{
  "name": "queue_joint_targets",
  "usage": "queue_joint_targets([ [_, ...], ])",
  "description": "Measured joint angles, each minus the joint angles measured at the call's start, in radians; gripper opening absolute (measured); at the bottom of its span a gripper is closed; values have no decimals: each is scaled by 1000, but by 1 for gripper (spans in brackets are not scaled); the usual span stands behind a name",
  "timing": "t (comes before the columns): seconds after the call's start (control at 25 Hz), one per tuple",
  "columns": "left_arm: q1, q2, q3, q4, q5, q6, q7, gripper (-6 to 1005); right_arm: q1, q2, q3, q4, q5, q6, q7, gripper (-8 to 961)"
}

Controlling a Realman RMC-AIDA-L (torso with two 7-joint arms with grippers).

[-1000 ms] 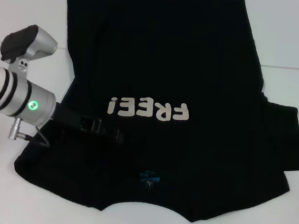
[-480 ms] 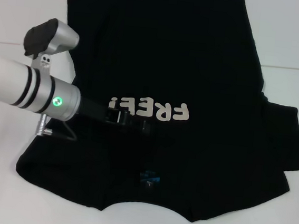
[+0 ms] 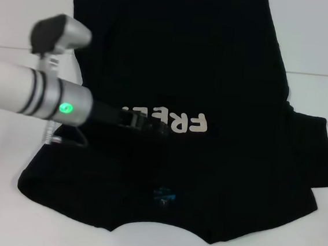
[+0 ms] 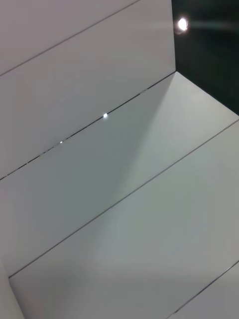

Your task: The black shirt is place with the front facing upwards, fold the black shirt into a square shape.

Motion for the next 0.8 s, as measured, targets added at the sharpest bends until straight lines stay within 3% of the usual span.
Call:
queue_joint_targets([
  [0.24,134,33,-45,192,-7,80,-55,728,5,0,-1,1,0,8,7,924],
  [0.44,165,69,-50,166,1,29,-59,729,19,0,-2,17,0,21,8,924],
  [0.8,147,64,7,103,35,-67,-42,728,30,3,-24,29,0,24,3,925],
])
